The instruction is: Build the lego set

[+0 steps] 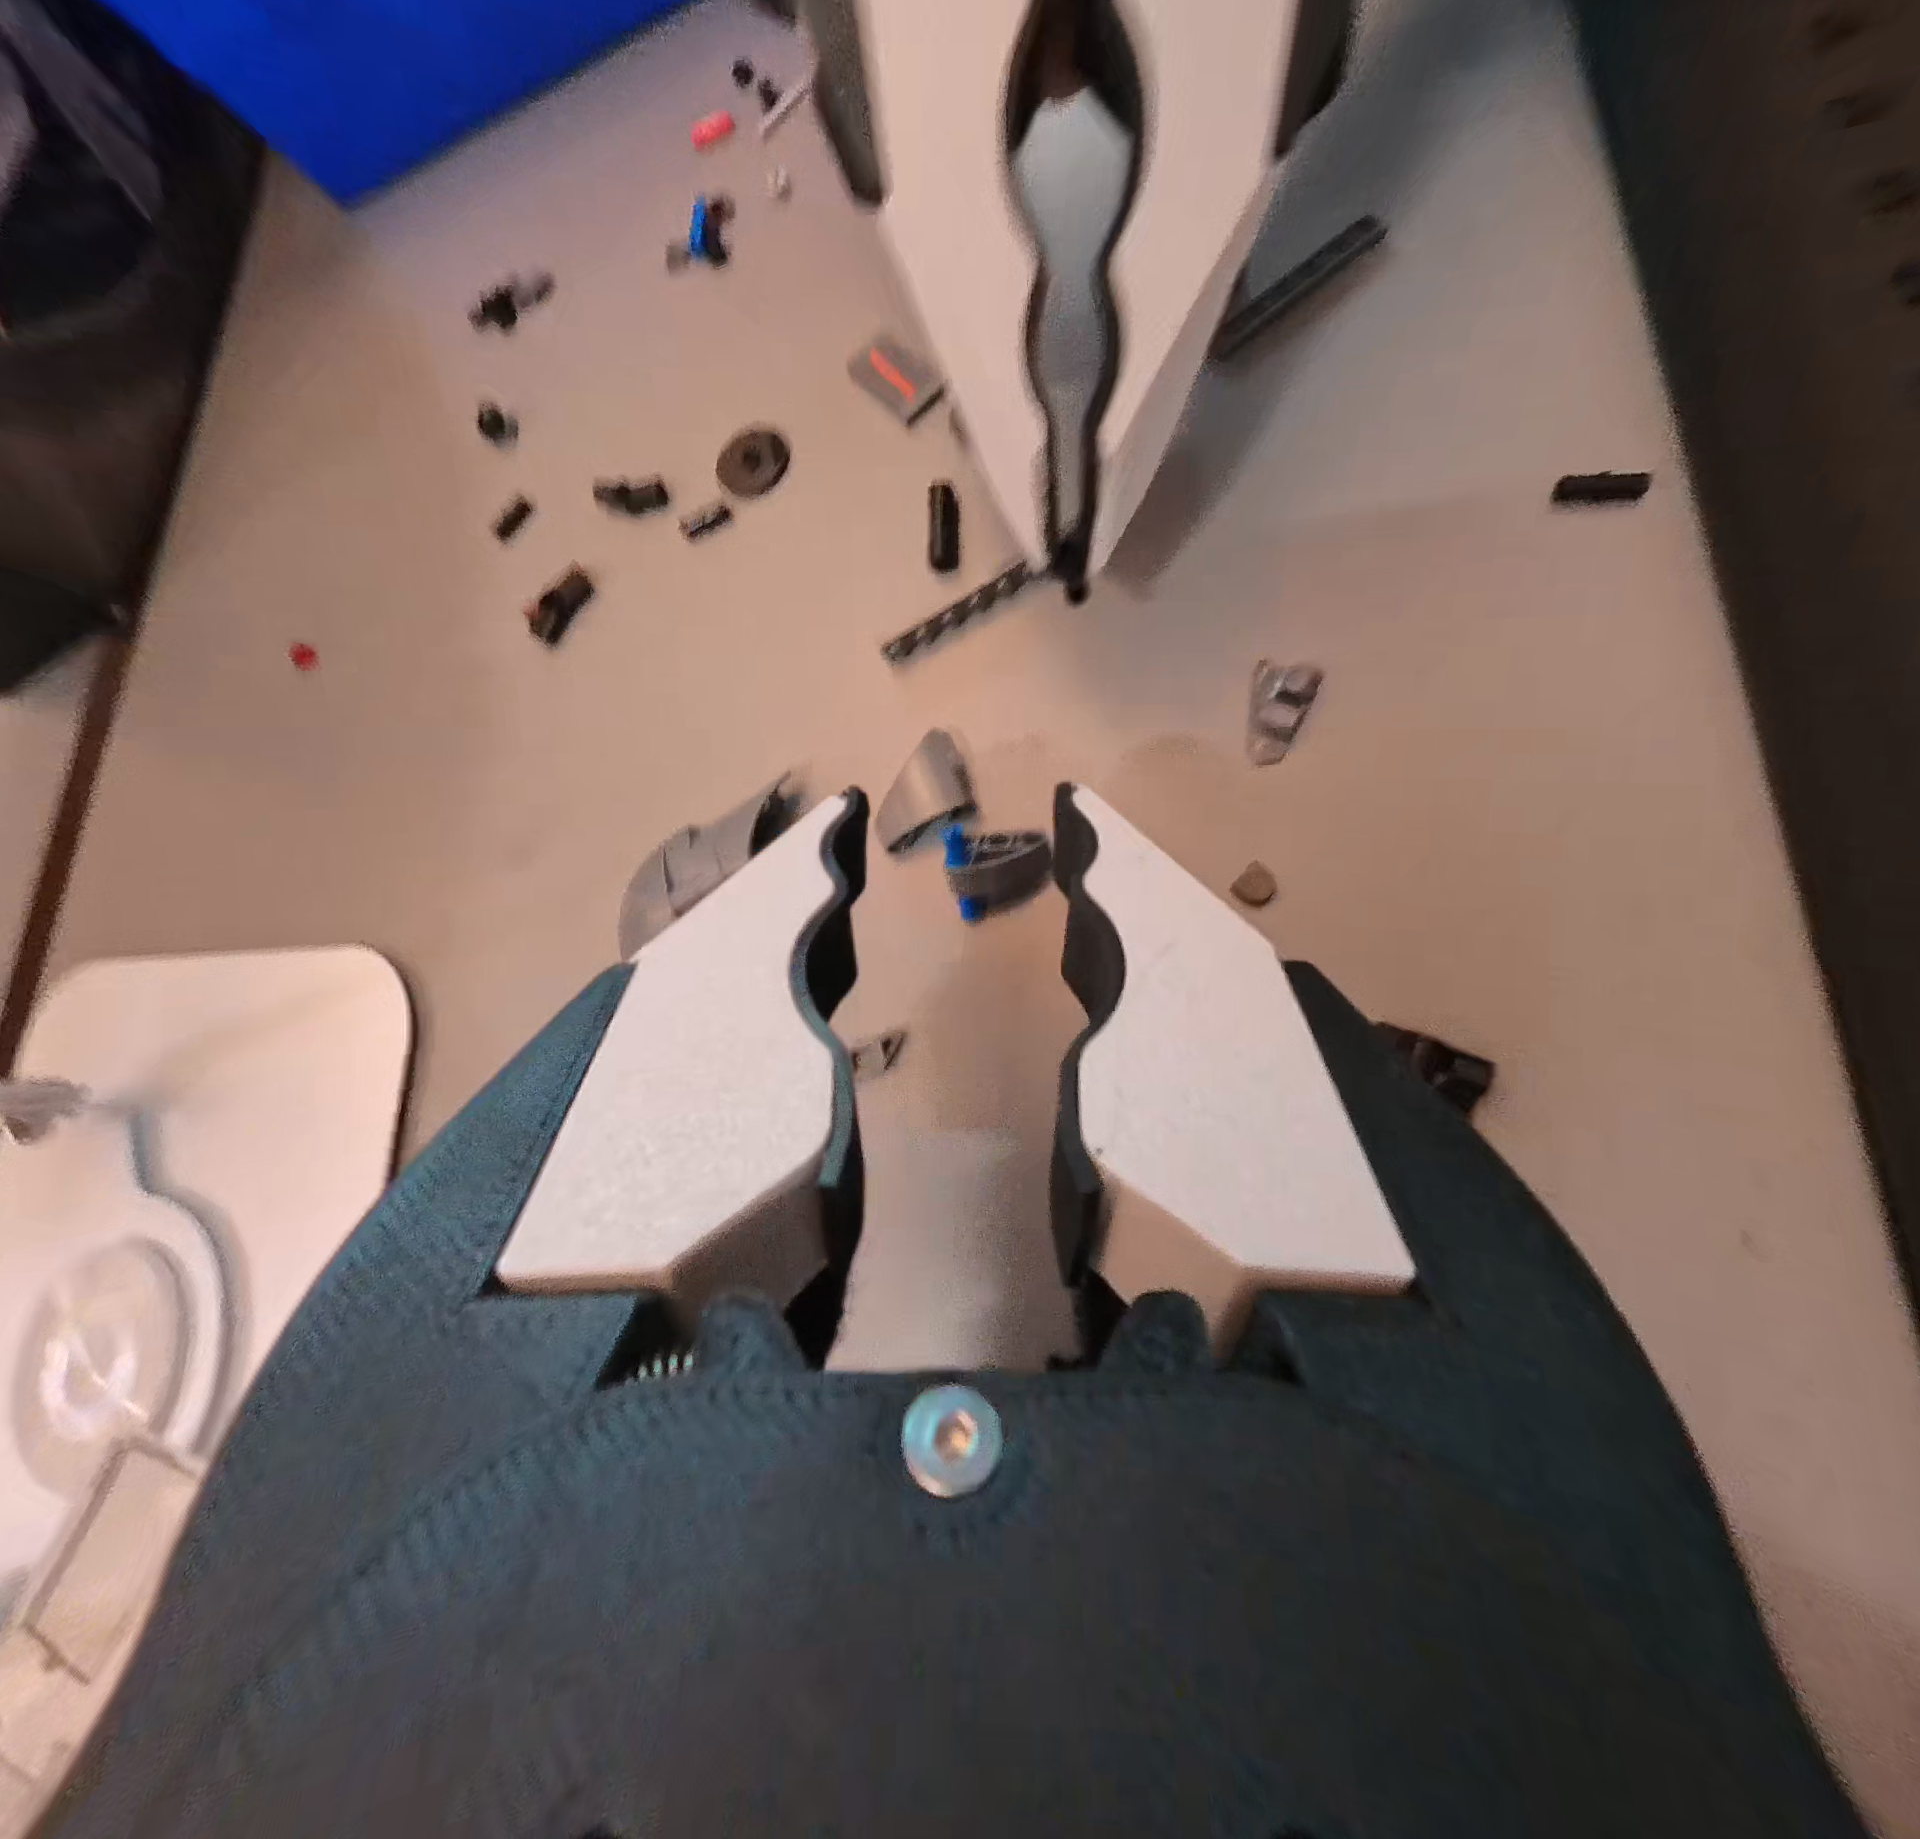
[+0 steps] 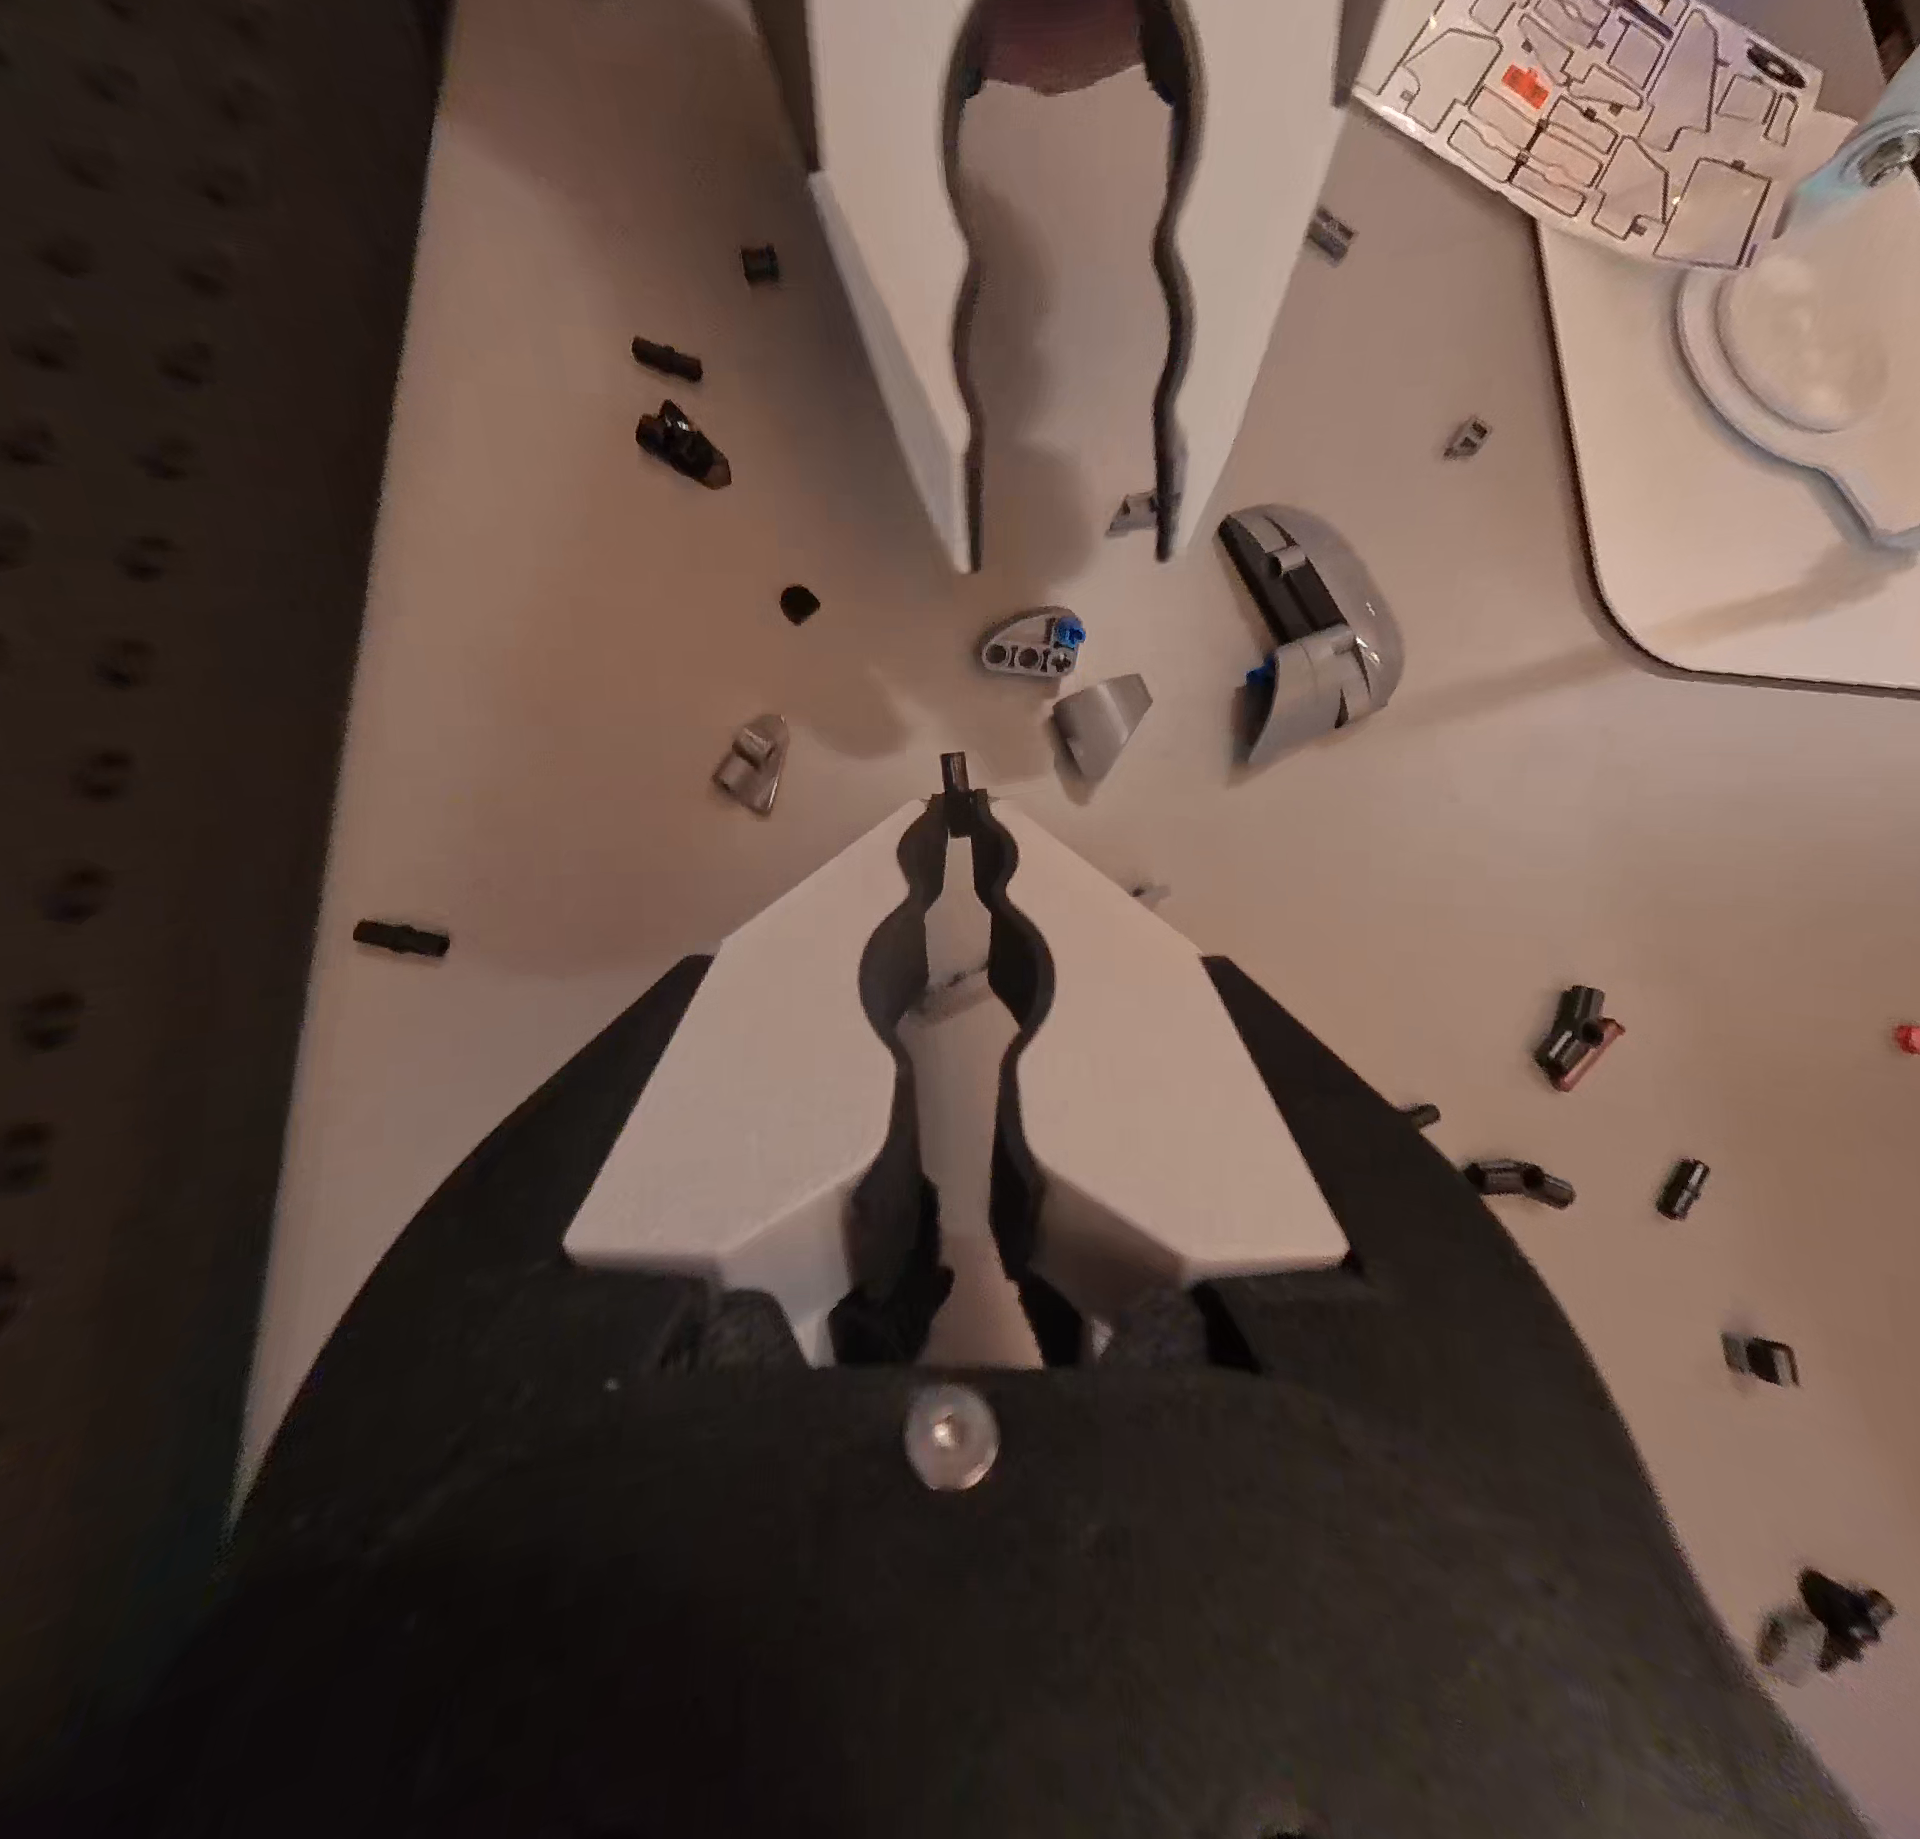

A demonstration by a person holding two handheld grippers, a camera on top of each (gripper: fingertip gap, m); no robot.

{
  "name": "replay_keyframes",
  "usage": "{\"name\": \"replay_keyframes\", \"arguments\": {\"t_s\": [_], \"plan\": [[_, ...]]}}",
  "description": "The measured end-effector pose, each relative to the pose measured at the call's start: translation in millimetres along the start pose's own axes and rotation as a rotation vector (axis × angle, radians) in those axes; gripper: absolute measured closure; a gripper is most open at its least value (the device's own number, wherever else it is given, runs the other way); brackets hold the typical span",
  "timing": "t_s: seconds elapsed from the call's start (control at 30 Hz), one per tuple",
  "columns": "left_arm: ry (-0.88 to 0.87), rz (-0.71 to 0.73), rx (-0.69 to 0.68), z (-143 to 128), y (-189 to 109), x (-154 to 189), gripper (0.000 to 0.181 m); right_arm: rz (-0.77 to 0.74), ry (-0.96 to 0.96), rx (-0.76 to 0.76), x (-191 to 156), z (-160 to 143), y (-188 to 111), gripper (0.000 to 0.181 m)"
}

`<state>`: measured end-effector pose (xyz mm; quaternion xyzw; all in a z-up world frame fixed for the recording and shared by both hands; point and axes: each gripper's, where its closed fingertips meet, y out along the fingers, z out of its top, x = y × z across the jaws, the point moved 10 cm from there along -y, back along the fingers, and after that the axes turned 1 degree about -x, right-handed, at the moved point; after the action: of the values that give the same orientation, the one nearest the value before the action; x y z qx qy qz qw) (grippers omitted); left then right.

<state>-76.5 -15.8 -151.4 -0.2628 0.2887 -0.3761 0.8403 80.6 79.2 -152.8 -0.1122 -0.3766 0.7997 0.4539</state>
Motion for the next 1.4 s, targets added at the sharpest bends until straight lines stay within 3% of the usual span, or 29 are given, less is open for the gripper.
{"name": "replay_keyframes", "arguments": {"t_s": [0.27,0.63,1.4], "plan": [[0.240,0.105,0.025,21.3,7.3,21.1,0.154,0.065,0.147,0.148,9.3,4.5,-3.3,0.179],[0.339,0.202,0.037,28.9,7.6,26.2,0.177,0.142,0.249,0.259,14.2,8.0,-4.1,0.179],[0.140,0.314,0.175,30.2,-15.0,0.9,0.181,0.055,0.355,0.578,32.3,22.2,-22.2,0.178]]}}
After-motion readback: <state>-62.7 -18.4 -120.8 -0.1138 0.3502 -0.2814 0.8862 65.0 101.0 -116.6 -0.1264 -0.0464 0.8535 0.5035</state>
